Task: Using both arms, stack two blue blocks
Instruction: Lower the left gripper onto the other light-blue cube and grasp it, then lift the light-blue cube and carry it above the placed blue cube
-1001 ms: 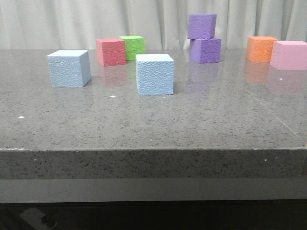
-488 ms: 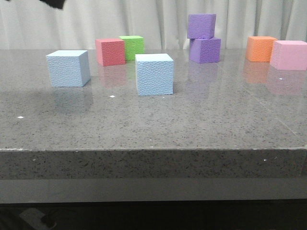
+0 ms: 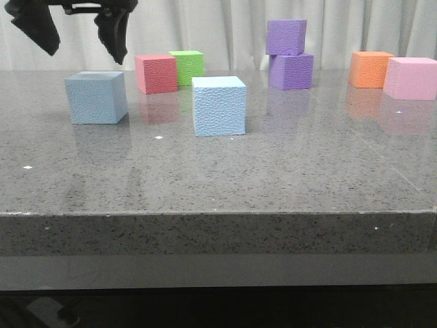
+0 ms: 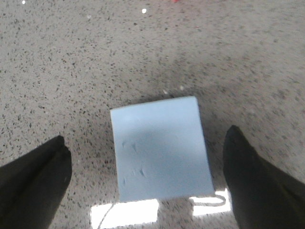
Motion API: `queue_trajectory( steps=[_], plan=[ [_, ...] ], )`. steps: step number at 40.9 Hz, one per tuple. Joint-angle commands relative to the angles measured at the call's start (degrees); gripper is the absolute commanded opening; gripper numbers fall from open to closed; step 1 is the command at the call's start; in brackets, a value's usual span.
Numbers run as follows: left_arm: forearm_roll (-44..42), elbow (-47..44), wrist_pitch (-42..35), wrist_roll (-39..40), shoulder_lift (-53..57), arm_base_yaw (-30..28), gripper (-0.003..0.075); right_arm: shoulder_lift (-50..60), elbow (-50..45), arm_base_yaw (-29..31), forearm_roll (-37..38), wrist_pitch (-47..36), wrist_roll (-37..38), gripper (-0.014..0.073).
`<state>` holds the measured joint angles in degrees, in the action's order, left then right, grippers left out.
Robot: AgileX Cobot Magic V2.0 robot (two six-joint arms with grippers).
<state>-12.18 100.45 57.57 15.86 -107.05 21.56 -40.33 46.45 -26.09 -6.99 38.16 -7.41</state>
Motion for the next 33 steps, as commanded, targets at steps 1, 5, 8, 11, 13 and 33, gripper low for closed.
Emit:
queue_trajectory(
  steps=[1, 5, 8, 11, 13, 33],
  plan=[
    [1.2, 4.0, -0.3, 0.9, 0.1, -0.4, 0.0628, 0.3, 1.6, 0.4, -0.4, -4.4, -0.2, 0.0664],
    [1.8, 4.6, -1.2, 0.9, -1.7, -0.4, 0.0628, 0.3, 1.6, 0.4, -0.4, -4.4, -0.2, 0.0664],
    [2.3, 4.6, -1.6, 0.9, -2.9, -0.4, 0.0628, 0.3, 1.6, 0.4, -0.4, -4.4, -0.2, 0.0664],
    [2.3, 4.6, -1.5, 0.9, -3.7, -0.4, 0.0628, 0.3, 1.6, 0.4, -0.4, -4.4, -0.2, 0.0664],
    [2.3, 4.6, -1.5, 0.9, -4.0, -0.4, 0.0627, 0.3, 1.6, 0.4, -0.4, -4.4, -0.2, 0.0664],
    [2.5, 4.8, -1.3, 2.8, -3.4, -0.4, 0.04, 0.3, 1.6, 0.4, -0.4, -4.4, -0.2, 0.0664]
  ],
)
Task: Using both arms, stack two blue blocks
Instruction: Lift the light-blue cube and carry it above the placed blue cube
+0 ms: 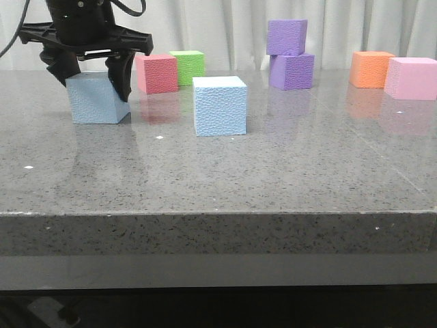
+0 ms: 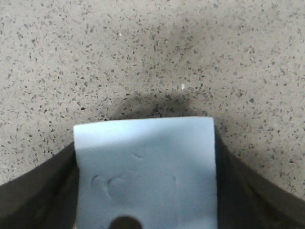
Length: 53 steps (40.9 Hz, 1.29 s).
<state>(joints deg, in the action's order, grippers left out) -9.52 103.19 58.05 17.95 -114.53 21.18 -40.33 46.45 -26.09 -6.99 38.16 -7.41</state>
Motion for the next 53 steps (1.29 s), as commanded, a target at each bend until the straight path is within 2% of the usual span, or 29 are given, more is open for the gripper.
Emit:
queue_trajectory(
  steps=[1, 14, 23, 31, 36, 45, 53],
  plan=[
    [-0.2, 2.0, -1.8, 0.7, 4.2, 0.0, 0.04, 0.3, 1.6, 0.4, -0.4, -4.4, -0.2, 0.0664],
    [-0.1, 2.1, -1.0, -1.2, 7.2, 0.3, 0.04, 0.3, 1.6, 0.4, -0.4, -4.4, -0.2, 0.0664],
    [7.1, 3.5, 2.4, -22.1, 10.1, 2.9, 0.04, 0.3, 1.6, 0.4, -0.4, -4.4, -0.2, 0.0664],
    [16.9, 8.9, 6.4, -41.9, 10.5, 6.2, 0.04, 0.3, 1.6, 0.4, -0.4, -4.4, -0.2, 0.0664],
    [19.5, 11.0, 7.0, -53.9, 10.5, 8.8, 0.04, 0.3, 1.6, 0.4, -0.4, -4.4, -0.2, 0.0664],
    [19.5, 11.2, 4.4, -64.2, 10.0, 13.2, 0.04, 0.3, 1.6, 0.4, -0.4, -4.4, -0.2, 0.0664],
    [19.3, 13.4, 4.3, -67.8, 7.5, 14.1, 0.04, 0.3, 1.6, 0.4, -0.4, -4.4, -0.2, 0.0664]
  ],
)
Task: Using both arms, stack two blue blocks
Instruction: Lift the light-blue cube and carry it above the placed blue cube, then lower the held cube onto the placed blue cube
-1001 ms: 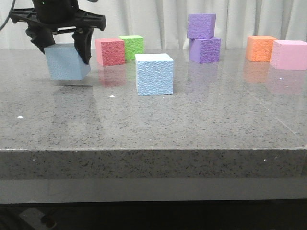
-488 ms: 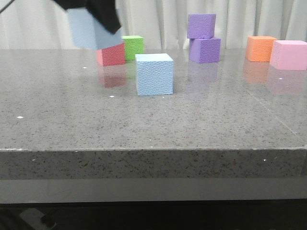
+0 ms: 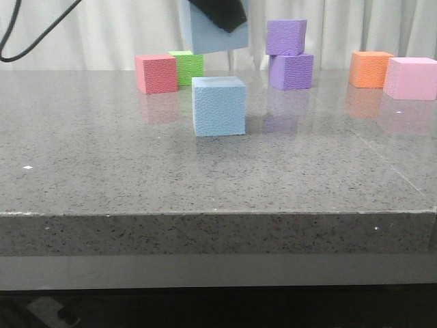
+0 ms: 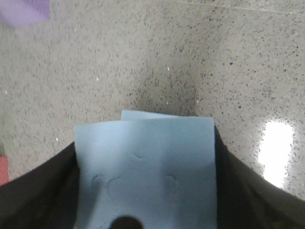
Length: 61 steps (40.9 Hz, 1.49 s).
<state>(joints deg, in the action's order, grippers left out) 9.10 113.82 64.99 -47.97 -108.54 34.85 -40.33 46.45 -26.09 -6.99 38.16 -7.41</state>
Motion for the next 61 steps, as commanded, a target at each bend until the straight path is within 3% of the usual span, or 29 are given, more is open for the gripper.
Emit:
queue_trajectory(
  steps=[1, 20, 39, 54, 61],
  plan=[
    [0.4, 3.2, -2.4, -2.1, 1.1, 0.4, 0.04, 0.3, 1.6, 0.4, -0.4, -4.4, -0.2, 0.0664],
    [0.1, 3.7, -3.8, -9.4, -0.5, 0.2, 0.04, 0.3, 1.6, 0.4, -0.4, -4.4, -0.2, 0.0664],
    [0.7, 3.7, -3.7, -10.4, -2.9, 0.2, 0.0403, 0.3, 1.6, 0.4, -0.4, -4.4, -0.2, 0.0664],
    [0.7, 3.7, -4.3, -10.4, -3.5, 0.2, 0.0564, 0.3, 1.6, 0.4, -0.4, -4.4, -0.2, 0.0664],
    [0.7, 3.7, -4.8, -10.4, -3.3, 0.2, 0.0592, 0.3, 1.6, 0.4, -0.4, -4.4, -0.2, 0.0664]
  ],
)
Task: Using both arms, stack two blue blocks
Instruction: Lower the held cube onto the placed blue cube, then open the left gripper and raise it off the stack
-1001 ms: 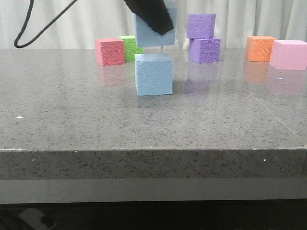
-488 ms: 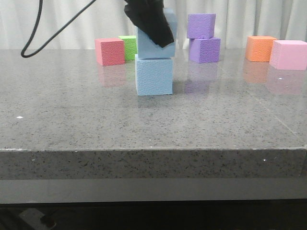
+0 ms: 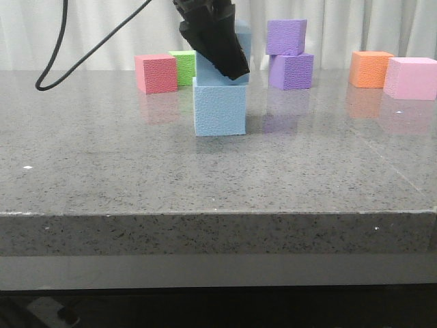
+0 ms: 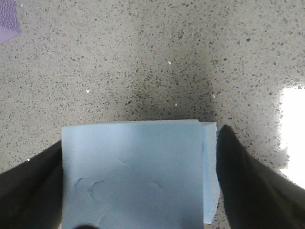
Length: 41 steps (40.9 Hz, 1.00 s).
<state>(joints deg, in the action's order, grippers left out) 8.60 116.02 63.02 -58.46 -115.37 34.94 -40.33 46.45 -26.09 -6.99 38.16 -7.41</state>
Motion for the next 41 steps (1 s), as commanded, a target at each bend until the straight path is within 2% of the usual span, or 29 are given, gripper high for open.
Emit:
queue_trajectory(
  steps=[1, 19, 37, 41],
  plan=[
    [1.2, 1.5, -2.8, 0.1, 3.5, 0.1, 0.0592, 0.3, 1.6, 0.4, -0.4, -4.4, -0.2, 0.0664],
    [1.2, 1.5, -2.9, 1.3, 8.6, 0.1, 0.0592, 0.3, 1.6, 0.4, -0.4, -4.4, -0.2, 0.0664],
    [14.1, 0.6, -3.2, 10.6, 21.5, 0.1, 0.0589, 0.3, 1.6, 0.4, -0.4, -4.4, -0.2, 0.0664],
    [14.2, -0.1, -3.2, 14.3, 24.8, 0.1, 0.0589, 0.3, 1.6, 0.4, -0.4, -4.4, -0.2, 0.0664]
  ],
)
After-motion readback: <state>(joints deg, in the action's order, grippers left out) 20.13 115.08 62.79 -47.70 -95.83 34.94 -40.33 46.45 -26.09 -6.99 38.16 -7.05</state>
